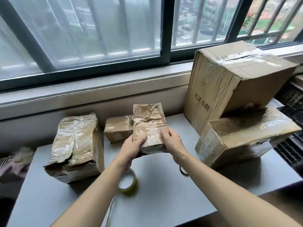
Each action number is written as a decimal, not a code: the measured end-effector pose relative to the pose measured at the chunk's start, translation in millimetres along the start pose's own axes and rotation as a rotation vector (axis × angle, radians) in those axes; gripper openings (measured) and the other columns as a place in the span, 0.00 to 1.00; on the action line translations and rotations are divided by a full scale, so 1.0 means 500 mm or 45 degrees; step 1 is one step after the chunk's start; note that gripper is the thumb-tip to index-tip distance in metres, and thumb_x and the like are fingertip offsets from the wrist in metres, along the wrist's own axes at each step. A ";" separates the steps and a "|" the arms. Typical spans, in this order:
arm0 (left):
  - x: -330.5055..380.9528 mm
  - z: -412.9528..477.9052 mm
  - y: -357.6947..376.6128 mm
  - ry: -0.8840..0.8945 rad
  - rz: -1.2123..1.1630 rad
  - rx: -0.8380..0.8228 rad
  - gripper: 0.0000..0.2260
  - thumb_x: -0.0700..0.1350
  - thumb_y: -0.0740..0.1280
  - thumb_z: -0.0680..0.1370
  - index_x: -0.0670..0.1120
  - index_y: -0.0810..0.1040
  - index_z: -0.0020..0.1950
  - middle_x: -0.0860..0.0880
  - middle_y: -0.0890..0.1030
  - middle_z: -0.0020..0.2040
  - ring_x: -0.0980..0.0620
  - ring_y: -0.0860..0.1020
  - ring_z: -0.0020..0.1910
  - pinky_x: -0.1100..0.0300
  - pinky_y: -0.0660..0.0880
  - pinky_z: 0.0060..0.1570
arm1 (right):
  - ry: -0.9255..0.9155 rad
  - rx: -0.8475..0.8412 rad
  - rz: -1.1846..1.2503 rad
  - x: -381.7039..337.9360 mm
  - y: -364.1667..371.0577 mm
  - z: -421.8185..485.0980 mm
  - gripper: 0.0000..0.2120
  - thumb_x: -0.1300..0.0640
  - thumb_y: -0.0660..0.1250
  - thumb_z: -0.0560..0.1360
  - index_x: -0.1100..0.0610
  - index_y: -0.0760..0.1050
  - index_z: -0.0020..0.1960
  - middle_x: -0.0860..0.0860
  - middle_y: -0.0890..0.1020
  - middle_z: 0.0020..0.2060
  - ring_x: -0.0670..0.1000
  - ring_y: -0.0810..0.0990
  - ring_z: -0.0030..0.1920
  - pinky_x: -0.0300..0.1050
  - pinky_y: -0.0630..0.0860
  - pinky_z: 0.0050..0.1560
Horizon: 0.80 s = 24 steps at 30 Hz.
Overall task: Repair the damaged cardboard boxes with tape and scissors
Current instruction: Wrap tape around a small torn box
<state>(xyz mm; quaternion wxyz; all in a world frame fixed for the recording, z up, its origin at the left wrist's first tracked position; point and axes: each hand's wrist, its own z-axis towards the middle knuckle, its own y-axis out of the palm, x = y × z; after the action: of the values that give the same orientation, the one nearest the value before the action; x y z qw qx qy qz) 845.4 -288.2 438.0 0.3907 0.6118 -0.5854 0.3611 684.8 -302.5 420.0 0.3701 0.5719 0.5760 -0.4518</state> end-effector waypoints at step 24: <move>0.000 0.289 0.272 -0.350 0.066 -0.036 0.15 0.50 0.61 0.83 0.41 0.76 0.62 0.46 0.84 0.49 0.48 0.82 0.48 0.53 0.82 0.47 | 0.259 0.311 -0.012 0.152 -0.159 0.139 0.11 0.51 0.59 0.83 0.55 0.73 0.46 0.47 0.81 0.34 0.49 0.79 0.37 0.51 0.79 0.46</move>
<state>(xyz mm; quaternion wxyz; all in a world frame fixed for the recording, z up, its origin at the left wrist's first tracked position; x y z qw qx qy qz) 707.3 -419.7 382.8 0.3061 0.6345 -0.6540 0.2756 594.2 -338.7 334.0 0.2353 0.6528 0.5539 -0.4601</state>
